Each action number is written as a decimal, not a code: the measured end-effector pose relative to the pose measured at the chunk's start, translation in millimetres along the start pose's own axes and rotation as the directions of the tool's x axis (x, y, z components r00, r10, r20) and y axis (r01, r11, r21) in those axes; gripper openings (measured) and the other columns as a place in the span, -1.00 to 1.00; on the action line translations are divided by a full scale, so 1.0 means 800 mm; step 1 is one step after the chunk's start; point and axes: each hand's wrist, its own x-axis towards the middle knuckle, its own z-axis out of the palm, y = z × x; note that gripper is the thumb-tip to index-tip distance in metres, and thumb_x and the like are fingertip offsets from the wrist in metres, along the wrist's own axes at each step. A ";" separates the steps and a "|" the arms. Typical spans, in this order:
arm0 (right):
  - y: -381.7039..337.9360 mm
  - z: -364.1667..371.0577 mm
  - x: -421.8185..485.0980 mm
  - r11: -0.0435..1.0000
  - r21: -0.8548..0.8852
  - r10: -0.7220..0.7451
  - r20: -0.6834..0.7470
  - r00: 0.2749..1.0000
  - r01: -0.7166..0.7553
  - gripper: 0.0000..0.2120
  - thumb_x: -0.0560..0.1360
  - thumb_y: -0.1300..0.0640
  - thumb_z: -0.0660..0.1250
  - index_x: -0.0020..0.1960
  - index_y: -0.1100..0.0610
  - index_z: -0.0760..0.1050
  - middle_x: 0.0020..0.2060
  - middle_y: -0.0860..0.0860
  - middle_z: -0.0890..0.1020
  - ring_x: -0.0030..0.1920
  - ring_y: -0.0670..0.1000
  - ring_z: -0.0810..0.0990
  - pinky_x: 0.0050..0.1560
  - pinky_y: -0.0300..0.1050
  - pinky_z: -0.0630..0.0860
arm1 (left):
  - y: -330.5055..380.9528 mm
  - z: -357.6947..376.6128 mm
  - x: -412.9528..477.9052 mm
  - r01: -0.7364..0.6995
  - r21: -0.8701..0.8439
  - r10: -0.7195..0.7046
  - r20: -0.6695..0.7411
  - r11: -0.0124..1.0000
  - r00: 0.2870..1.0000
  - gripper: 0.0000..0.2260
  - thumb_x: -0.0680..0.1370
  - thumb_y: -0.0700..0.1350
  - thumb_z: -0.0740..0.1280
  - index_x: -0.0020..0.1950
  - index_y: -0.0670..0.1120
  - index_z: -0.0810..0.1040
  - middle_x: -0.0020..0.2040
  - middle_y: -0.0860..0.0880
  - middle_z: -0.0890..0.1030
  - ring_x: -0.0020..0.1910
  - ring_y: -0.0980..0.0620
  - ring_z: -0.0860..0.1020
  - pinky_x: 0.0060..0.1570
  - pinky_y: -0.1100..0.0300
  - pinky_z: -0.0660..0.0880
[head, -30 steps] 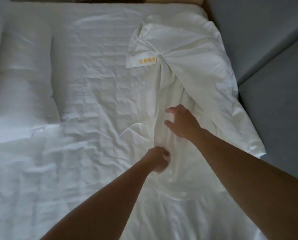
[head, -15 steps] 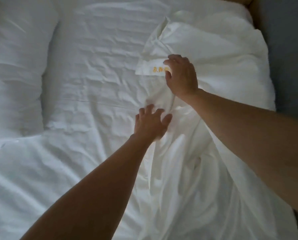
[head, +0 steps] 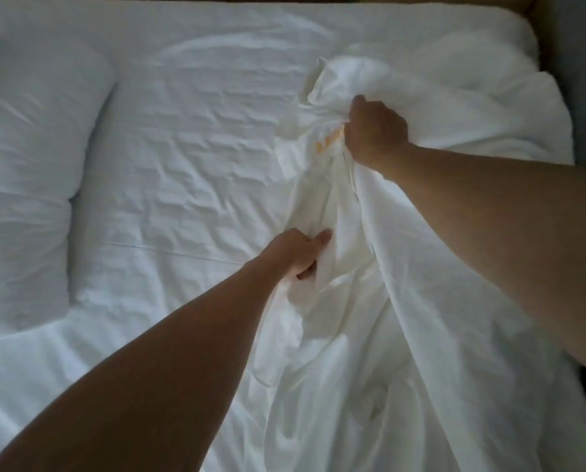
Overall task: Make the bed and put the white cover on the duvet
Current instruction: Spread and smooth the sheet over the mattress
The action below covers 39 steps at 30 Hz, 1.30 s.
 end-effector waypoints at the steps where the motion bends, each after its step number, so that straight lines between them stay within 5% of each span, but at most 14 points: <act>1: 0.008 -0.008 0.009 0.999 0.021 0.043 -0.041 0.998 -0.042 -0.72 0.64 0.07 0.19 0.27 0.21 0.40 0.17 0.23 0.59 0.18 0.31 0.59 0.12 0.12 0.50 | 0.002 0.001 0.005 0.034 0.001 -0.034 0.028 0.999 0.999 -0.33 0.60 0.38 0.10 -0.32 -0.13 0.62 -0.49 -0.01 0.60 -0.34 -0.04 0.61 -0.05 0.08 0.57; 9: 0.020 -0.010 0.038 0.953 0.259 0.186 -0.089 0.978 -0.157 -0.72 0.65 -0.04 0.17 0.14 0.16 0.49 0.08 0.19 0.63 0.14 0.25 0.58 -0.06 -0.01 0.38 | 0.012 0.008 0.035 0.117 -0.006 -0.116 0.084 0.993 0.990 -0.49 0.58 0.14 0.21 -0.43 -0.15 0.57 -0.57 -0.04 0.56 -0.50 -0.02 0.54 -0.30 0.15 0.47; 14: -0.006 -0.023 0.041 0.984 0.172 -0.003 -0.191 0.982 0.037 -0.72 0.65 -0.04 0.16 0.10 0.17 0.48 0.00 0.17 0.64 0.02 0.25 0.59 -0.15 -0.04 0.32 | 0.007 0.009 0.051 0.086 0.049 -0.089 0.071 0.995 0.993 -0.61 0.62 -0.18 0.16 -0.39 -0.18 0.54 -0.56 -0.03 0.54 -0.59 0.02 0.51 -0.46 0.20 0.40; 17: -0.045 -0.054 0.045 0.978 0.193 -0.050 -0.173 0.984 0.084 -0.73 0.69 0.03 0.13 0.19 0.20 0.46 0.01 0.13 0.61 0.01 0.14 0.58 -0.16 -0.09 0.32 | 0.010 -0.006 0.043 0.048 0.031 -0.046 -0.053 0.998 0.998 -0.81 0.59 -0.17 0.23 -0.14 -0.14 0.60 -0.32 -0.02 0.59 -0.28 -0.09 0.65 -0.29 0.11 0.53; 19: -0.072 -0.076 0.065 0.942 0.335 0.073 -0.133 0.988 -0.024 -0.74 0.71 0.06 0.12 0.28 0.19 0.42 0.05 0.05 0.55 0.02 0.02 0.55 -0.18 -0.17 0.37 | 0.021 -0.034 0.056 -0.006 -0.166 -0.051 -0.339 0.986 0.939 -0.81 0.61 -0.17 0.21 -0.04 -0.13 0.62 -0.19 -0.08 0.61 -0.09 -0.15 0.63 -0.15 0.06 0.52; 21: -0.090 -0.085 0.092 0.810 0.558 0.190 0.041 0.981 -0.180 -0.78 0.70 0.12 0.14 0.30 0.15 0.40 0.09 0.01 0.55 0.02 -0.03 0.59 -0.19 -0.22 0.55 | 0.027 -0.064 0.085 -0.152 -0.448 -0.060 -0.426 0.881 0.903 -0.73 0.66 -0.14 0.17 0.26 -0.12 0.59 0.16 -0.19 0.63 0.17 -0.20 0.59 0.07 0.05 0.52; 23: -0.104 -0.084 0.103 0.579 0.750 0.134 0.299 0.945 -0.319 -0.84 0.66 0.14 0.17 0.18 0.10 0.48 0.11 0.09 0.63 0.03 0.04 0.68 -0.11 -0.06 0.65 | 0.019 -0.071 0.104 -0.154 -0.634 -0.063 -0.306 0.758 0.950 -0.62 0.66 -0.03 0.15 0.40 -0.14 0.51 0.38 -0.23 0.53 0.36 -0.22 0.51 0.25 0.08 0.46; 24: -0.107 -0.077 0.101 0.485 0.789 0.076 0.391 0.917 -0.377 -0.85 0.63 0.12 0.20 0.12 0.10 0.52 0.09 0.11 0.64 0.05 0.09 0.67 0.01 0.00 0.60 | 0.010 -0.069 0.115 -0.113 -0.708 -0.114 -0.265 0.697 0.958 -0.62 0.61 0.03 0.18 0.32 -0.09 0.58 0.32 -0.21 0.57 0.31 -0.19 0.54 0.24 0.07 0.48; 27: -0.094 -0.033 0.087 0.346 0.795 0.021 0.524 0.851 -0.498 -0.82 0.56 0.05 0.28 0.06 0.14 0.54 -0.09 0.11 0.60 -0.07 0.08 0.56 0.05 -0.08 0.47 | -0.001 -0.085 0.121 -0.084 -0.811 -0.172 -0.222 0.579 0.960 -0.78 0.46 -0.15 0.33 -0.40 -0.07 0.58 -0.38 -0.06 0.53 -0.35 -0.04 0.52 -0.28 0.18 0.44; 29: -0.075 0.001 0.076 0.369 0.758 0.062 0.557 0.828 -0.537 -0.85 0.57 0.08 0.25 -0.04 0.13 0.53 -0.25 0.08 0.62 -0.21 0.08 0.55 -0.06 -0.05 0.51 | -0.003 -0.095 0.122 -0.037 -0.903 -0.186 -0.128 0.428 0.974 -0.85 0.40 -0.16 0.30 -0.38 -0.07 0.47 -0.42 -0.06 0.41 -0.41 -0.04 0.41 -0.29 0.13 0.35; 32: -0.038 0.029 0.071 0.801 0.505 0.116 0.398 0.910 -0.323 -0.70 0.61 0.02 0.13 0.00 0.18 0.55 -0.07 0.14 0.64 0.00 0.16 0.60 0.10 0.05 0.55 | -0.005 -0.088 0.141 0.040 -0.953 -0.286 -0.051 0.302 0.957 -0.78 0.58 0.02 0.14 -0.22 -0.02 0.40 -0.23 -0.03 0.43 -0.30 -0.02 0.43 -0.18 0.13 0.38; 34: -0.021 0.026 0.069 0.978 0.181 0.044 0.292 0.955 -0.100 -0.65 0.64 0.01 0.09 0.13 0.22 0.53 0.09 0.22 0.62 0.14 0.23 0.57 0.16 0.06 0.47 | -0.003 -0.084 0.153 0.071 -0.927 -0.328 -0.058 0.368 0.943 -0.74 0.56 0.14 0.08 -0.16 0.00 0.40 -0.13 -0.04 0.47 -0.22 -0.03 0.49 -0.08 0.11 0.48; 36: -0.002 0.021 0.071 0.994 -0.074 -0.049 0.296 0.954 0.074 -0.65 0.62 0.00 0.11 0.26 0.19 0.46 0.27 0.27 0.54 0.29 0.28 0.49 0.30 0.12 0.40 | 0.002 -0.088 0.155 0.105 -0.857 -0.316 -0.071 0.505 0.946 -0.70 0.42 0.07 0.09 -0.09 -0.09 0.49 -0.05 -0.23 0.61 -0.14 -0.29 0.61 -0.03 -0.23 0.59; 39: 0.051 0.016 0.072 0.908 -0.372 -0.013 0.437 0.900 0.193 -0.39 0.56 -0.18 0.23 0.55 -0.03 0.20 0.60 0.25 0.04 0.60 0.24 0.01 0.55 0.25 -0.05 | 0.013 -0.095 0.141 0.092 -0.801 -0.270 -0.090 0.592 0.959 -0.73 0.44 -0.02 0.12 -0.11 -0.18 0.49 -0.08 -0.36 0.61 -0.18 -0.41 0.61 -0.03 -0.43 0.53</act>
